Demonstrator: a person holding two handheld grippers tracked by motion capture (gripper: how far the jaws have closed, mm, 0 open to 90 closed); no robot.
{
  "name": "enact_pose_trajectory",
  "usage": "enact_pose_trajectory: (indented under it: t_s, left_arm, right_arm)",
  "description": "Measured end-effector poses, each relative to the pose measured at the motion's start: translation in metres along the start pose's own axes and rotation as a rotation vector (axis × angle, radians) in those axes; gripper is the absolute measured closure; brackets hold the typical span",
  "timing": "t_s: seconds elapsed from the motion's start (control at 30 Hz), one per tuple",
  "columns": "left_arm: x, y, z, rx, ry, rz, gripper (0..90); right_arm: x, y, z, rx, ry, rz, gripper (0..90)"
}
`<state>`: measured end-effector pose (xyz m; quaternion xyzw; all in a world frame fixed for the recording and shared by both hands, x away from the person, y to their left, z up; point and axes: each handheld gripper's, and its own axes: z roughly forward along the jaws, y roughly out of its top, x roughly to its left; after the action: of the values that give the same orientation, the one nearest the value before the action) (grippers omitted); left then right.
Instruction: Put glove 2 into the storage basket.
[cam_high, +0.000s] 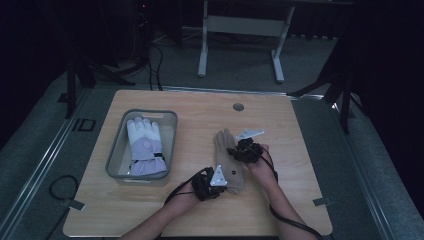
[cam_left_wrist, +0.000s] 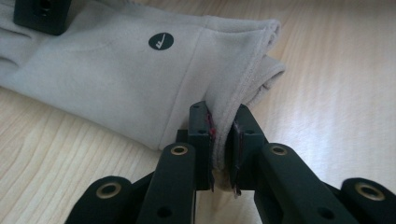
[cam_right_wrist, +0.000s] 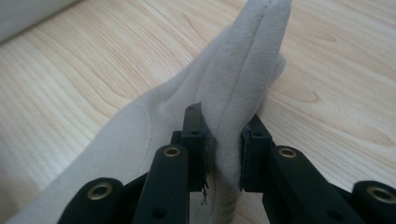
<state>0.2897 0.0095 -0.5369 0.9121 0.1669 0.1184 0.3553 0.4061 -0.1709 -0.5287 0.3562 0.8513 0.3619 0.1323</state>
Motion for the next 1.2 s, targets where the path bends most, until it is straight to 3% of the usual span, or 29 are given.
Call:
enact_pose_trajectory:
  t_s: [0.13,0.4,0.87,1.2]
  left_arm:
    - [-0.002,0.008,-0.012,0.0,0.014,0.029,82.1]
    - [0.002,0.015,-0.029,0.008,0.018,0.048,82.1]
    - [0.012,0.025,-0.067,0.001,0.083,0.075,82.1]
    - [0.022,0.02,-0.094,0.008,0.137,0.071,82.1]
  right_arm:
    - [-0.001,0.004,-0.008,-0.026,0.017,0.02,76.4]
    - [0.006,0.018,-0.018,-0.051,0.015,-0.003,76.5]
    - [0.024,0.067,-0.042,-0.137,0.022,-0.057,76.4]
    - [0.042,0.099,-0.041,-0.168,0.04,-0.085,76.4]
